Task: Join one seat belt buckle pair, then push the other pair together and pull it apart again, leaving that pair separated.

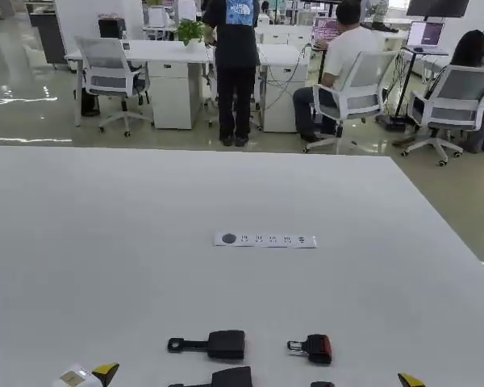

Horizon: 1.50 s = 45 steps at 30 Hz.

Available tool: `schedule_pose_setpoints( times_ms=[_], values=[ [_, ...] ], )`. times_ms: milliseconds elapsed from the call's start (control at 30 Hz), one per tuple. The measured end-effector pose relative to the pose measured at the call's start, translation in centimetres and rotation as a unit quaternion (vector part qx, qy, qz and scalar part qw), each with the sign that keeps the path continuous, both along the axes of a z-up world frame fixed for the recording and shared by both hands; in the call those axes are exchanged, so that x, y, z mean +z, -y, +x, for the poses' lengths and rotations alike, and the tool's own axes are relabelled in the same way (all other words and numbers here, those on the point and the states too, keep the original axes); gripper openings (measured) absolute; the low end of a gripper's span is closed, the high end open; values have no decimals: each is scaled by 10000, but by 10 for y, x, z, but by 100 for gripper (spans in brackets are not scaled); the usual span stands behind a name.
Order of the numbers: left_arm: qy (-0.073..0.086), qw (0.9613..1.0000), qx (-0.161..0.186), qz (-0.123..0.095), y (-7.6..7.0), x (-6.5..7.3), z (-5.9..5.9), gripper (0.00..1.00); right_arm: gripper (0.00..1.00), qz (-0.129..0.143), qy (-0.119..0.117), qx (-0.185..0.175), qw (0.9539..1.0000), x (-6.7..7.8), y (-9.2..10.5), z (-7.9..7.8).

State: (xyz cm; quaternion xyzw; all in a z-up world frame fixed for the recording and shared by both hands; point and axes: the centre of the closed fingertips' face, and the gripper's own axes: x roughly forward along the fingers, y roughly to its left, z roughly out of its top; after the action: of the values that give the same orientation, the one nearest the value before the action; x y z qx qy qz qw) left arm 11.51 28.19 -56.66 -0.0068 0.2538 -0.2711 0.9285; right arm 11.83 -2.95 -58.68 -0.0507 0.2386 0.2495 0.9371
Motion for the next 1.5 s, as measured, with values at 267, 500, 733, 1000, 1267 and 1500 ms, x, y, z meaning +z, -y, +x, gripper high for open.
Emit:
schedule_pose_setpoints(
  times_ms=[267, 500, 733, 1000, 1267, 1500],
  values=[
    [6, 10000, 18, 1, 0, 0, 1, 99, 99, 7, 1, -5, 10000, 1, 0, 1],
    [7, 10000, 24, -13, 2, 2, 0, 98, 99, 48, -18, 16, 10000, 1, -2, 0],
    [12, 10000, 36, -20, 0, 0, 0, 98, 99, 31, -11, 27, 10000, -1, -3, 0],
    [14, 10000, 53, -30, -4, -4, 3, 98, 99, 27, -6, 39, 10000, -2, -3, 3],
    [13, 10000, 66, -44, -5, -4, 5, 98, 99, 27, -22, 45, 10000, -2, -5, 3],
    [17, 10000, 76, -45, -6, -5, 6, 98, 99, 34, -27, 58, 10000, -1, -6, 5]
  ],
)
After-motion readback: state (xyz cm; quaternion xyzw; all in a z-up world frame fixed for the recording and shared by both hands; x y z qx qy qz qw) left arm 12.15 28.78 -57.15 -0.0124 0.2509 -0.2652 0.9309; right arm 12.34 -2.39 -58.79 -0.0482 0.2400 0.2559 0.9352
